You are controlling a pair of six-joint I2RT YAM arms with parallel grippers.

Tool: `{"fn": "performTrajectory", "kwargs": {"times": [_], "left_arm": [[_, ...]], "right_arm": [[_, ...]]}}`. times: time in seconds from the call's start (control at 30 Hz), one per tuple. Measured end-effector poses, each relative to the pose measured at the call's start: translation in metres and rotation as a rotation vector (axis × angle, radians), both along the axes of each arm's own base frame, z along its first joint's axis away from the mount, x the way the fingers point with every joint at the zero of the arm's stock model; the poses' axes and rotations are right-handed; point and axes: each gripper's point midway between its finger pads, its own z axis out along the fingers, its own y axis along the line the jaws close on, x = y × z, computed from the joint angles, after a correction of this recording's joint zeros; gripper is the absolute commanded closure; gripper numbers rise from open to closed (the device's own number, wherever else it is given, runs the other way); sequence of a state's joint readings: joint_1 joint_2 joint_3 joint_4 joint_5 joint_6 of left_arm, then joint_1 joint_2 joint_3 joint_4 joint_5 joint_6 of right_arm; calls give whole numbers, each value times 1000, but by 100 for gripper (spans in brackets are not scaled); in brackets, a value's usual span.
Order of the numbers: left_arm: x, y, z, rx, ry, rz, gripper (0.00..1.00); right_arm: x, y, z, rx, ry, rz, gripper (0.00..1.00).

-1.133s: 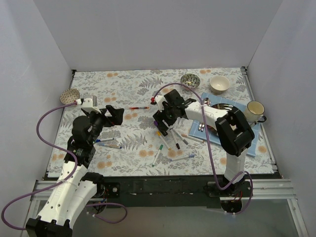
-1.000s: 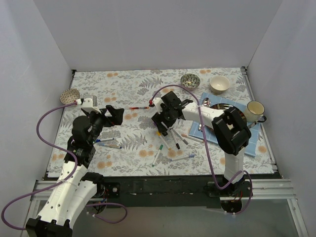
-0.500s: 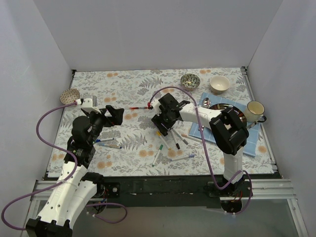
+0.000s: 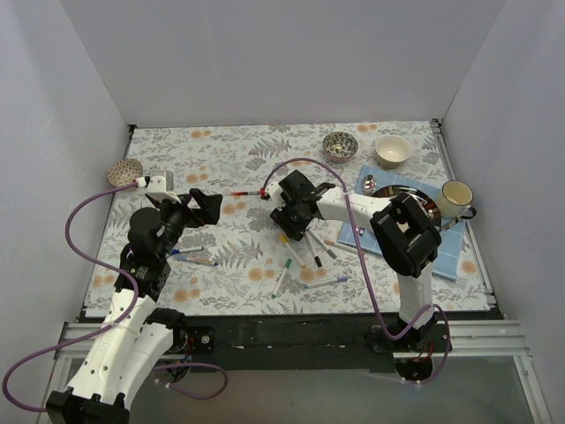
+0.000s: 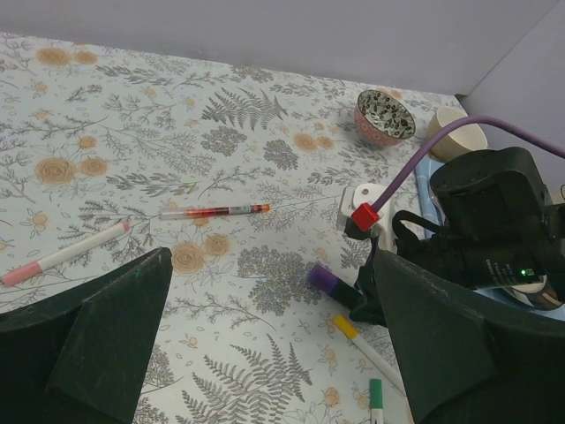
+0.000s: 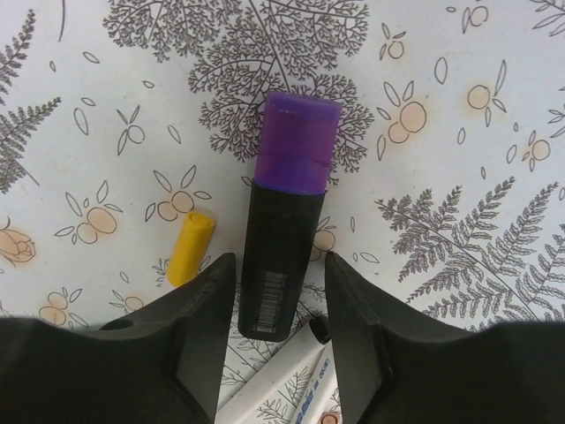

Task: Open the pen caps

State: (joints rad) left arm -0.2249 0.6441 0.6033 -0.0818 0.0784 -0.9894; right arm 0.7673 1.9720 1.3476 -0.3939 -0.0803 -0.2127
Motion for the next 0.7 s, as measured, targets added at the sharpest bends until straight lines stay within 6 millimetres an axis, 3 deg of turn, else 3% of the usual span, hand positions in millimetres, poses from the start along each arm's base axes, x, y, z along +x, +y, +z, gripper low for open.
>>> {"fn": "performTrajectory", "kwargs": {"times": [0.2, 0.43, 0.6, 0.7], "left_arm": [[-1, -2, 0, 1, -1, -13, 2], [-2, -10, 1, -43, 11, -48, 2], [0, -33, -6, -225, 96, -117, 2], [-4, -50, -30, -406, 198, -163, 2]], "right_arm": [[5, -1, -1, -10, -16, -13, 62], [9, 3, 1, 11, -10, -22, 87], [9, 4, 4, 70, 40, -22, 98], [6, 1, 18, 147, 72, -2, 99]]}}
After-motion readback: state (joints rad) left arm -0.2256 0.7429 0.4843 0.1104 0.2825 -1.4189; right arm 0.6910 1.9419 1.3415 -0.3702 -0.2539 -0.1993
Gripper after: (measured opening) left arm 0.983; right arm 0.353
